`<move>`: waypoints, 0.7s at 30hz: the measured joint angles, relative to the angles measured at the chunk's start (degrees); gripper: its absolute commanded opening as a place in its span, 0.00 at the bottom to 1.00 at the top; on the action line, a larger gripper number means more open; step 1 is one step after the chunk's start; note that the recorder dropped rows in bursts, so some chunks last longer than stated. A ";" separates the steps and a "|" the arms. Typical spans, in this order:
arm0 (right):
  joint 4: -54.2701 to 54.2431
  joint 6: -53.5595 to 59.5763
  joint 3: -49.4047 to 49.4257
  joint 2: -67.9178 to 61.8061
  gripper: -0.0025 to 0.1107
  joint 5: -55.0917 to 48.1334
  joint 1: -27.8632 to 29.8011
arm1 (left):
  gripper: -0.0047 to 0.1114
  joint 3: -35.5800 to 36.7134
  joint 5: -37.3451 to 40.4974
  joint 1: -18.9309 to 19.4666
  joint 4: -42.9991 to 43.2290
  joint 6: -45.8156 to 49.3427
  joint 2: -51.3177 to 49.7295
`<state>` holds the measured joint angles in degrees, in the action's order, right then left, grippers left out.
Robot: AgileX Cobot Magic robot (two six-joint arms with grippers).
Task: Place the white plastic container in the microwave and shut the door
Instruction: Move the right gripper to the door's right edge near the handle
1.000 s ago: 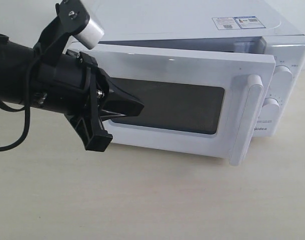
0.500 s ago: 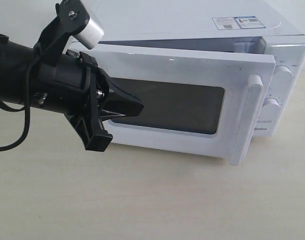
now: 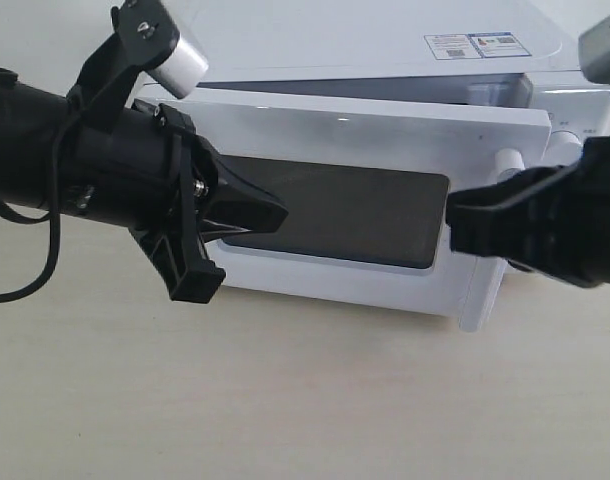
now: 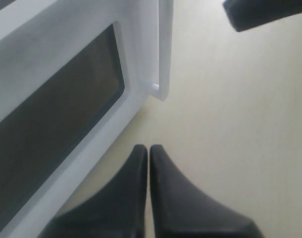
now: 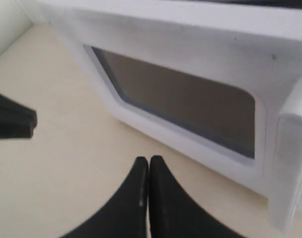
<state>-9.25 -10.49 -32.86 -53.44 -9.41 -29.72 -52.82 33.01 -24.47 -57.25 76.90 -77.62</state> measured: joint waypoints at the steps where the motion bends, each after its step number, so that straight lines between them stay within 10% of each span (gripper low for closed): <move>1: -0.18 -0.12 0.00 -1.38 0.02 3.01 0.00 | 0.07 0.00 0.00 0.00 0.00 0.00 0.00; 21: -14.61 13.30 0.00 -18.54 0.02 29.28 0.00 | 0.07 0.00 -0.10 0.00 0.00 0.00 0.00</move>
<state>-23.86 2.81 -32.86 -71.98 19.87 -29.72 -52.82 32.91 -24.47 -57.25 76.90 -77.62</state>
